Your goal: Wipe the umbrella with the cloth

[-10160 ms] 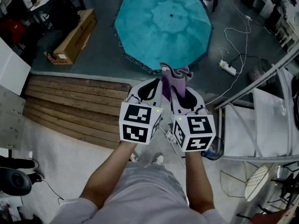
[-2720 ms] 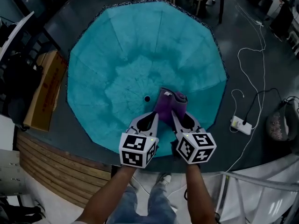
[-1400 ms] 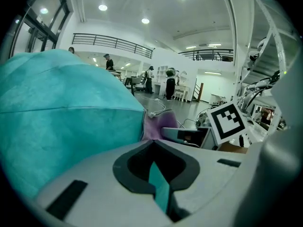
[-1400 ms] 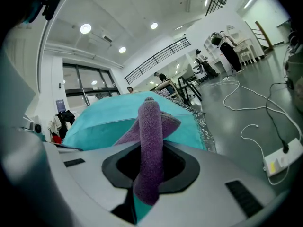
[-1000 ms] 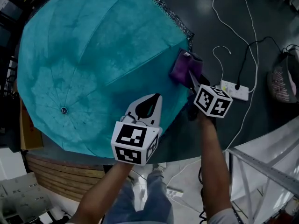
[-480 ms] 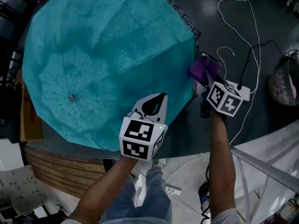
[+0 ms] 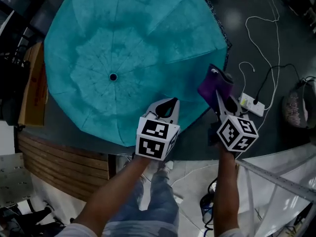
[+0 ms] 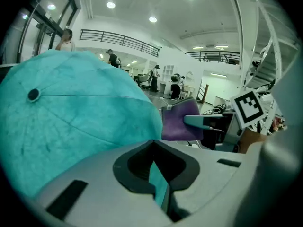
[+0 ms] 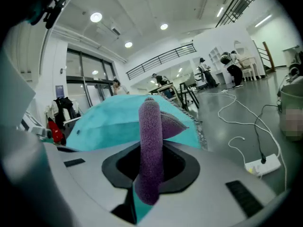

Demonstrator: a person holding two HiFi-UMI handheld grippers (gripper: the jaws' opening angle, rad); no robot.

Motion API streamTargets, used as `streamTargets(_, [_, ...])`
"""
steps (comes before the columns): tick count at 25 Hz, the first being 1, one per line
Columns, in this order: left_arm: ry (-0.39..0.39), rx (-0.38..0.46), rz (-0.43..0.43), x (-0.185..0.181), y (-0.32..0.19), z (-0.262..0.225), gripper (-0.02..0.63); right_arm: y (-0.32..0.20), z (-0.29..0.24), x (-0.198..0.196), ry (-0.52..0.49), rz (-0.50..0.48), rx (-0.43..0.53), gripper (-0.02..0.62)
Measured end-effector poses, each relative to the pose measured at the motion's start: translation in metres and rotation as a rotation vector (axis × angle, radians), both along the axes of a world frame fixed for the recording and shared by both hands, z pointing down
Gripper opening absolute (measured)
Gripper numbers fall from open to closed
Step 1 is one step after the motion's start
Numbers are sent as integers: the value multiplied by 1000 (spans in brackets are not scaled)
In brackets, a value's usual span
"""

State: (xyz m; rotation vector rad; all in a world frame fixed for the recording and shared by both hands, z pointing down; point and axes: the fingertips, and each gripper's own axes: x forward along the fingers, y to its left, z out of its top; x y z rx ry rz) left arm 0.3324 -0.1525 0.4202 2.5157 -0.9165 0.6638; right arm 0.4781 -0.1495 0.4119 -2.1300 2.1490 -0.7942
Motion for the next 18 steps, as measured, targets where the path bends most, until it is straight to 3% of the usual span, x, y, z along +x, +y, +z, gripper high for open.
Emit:
streamTargets(11, [77, -2, -170, -140, -2, -25, 5, 13, -69, -207, 12, -248, 79, 77])
streamTargets(18, [85, 8, -317, -256, -11, -27, 5, 3, -81, -333, -9, -430, 96, 77])
